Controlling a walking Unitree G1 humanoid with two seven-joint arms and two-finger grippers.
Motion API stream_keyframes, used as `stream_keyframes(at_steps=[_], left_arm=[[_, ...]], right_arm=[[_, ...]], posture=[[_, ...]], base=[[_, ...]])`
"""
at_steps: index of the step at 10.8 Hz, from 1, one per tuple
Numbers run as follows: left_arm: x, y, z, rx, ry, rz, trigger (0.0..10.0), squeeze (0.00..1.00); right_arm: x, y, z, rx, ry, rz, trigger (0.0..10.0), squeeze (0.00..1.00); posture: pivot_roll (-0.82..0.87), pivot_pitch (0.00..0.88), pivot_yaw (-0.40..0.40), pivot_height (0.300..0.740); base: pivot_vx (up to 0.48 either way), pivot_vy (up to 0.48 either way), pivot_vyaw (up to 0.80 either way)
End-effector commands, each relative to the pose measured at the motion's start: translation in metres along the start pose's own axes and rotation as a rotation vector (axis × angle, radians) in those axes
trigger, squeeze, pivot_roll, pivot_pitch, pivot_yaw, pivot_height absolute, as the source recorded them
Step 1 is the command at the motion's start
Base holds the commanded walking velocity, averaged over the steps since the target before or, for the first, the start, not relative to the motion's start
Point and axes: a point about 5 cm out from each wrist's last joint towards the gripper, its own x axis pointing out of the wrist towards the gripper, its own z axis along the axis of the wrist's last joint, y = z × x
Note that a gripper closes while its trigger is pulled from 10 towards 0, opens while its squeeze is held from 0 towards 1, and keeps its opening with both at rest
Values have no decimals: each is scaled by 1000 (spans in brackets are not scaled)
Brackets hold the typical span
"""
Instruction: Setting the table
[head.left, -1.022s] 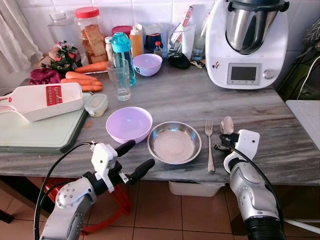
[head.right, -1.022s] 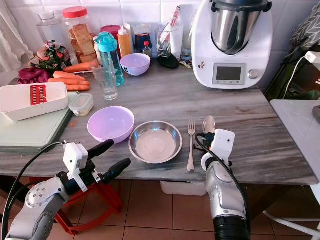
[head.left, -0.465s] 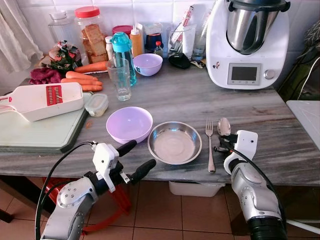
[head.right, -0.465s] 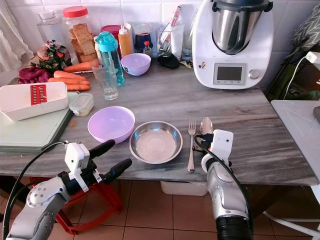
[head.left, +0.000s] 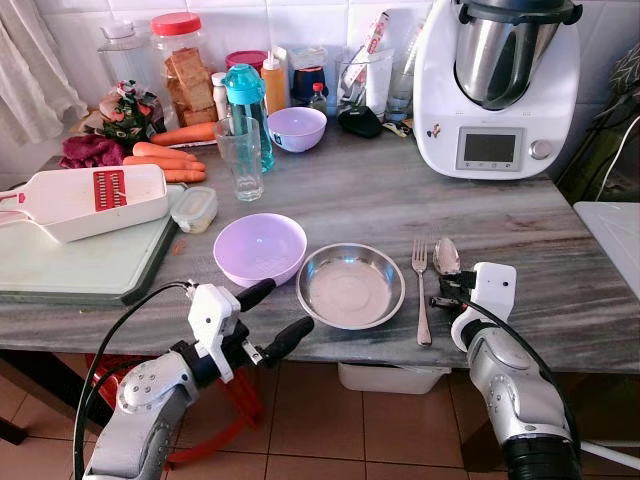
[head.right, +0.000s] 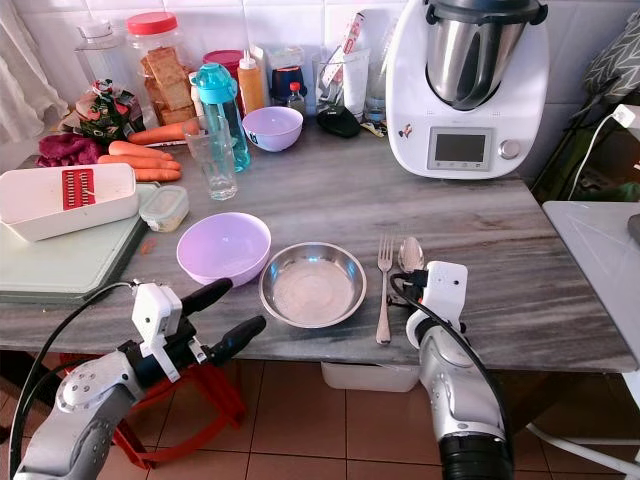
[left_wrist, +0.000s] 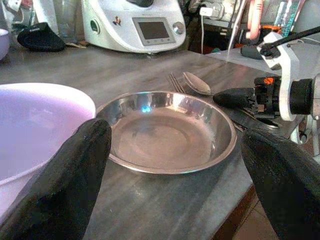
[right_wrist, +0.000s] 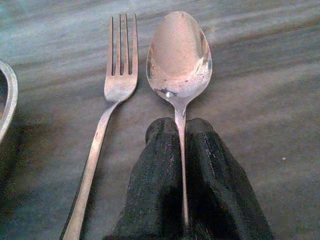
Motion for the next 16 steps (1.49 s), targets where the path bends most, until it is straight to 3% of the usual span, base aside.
stream_keyframes(at_steps=[1, 2, 11, 13, 16], left_arm=[[1, 2, 0, 12, 7, -2, 10000, 0], [1, 2, -2, 11, 12, -1, 10000, 0], [3, -2, 6, 9, -14, -58, 10000, 0], [4, -1, 7, 13, -20, -59, 10000, 0], [13, 2, 15, 16, -65, -34, 10000, 0]], right_arm=[[-2, -4, -22, -4, 100, -13, 10000, 0], [-3, -4, -23, -3, 101, -7, 10000, 1000], [-6, -8, -23, 15, 76, -13, 10000, 1000], [-8, -8, -15, 10, 32, -20, 10000, 1000], [-8, 3, 17, 0, -93, 0, 10000, 1000]], posture=[[-12, 11, 36, 740], [-12, 11, 36, 740], [-5, 0, 37, 740], [0, 0, 34, 740], [-3, 0, 32, 740]], base=[[0, 0, 0], [0, 0, 0], [0, 0, 0], [0, 0, 0], [0, 0, 0]])
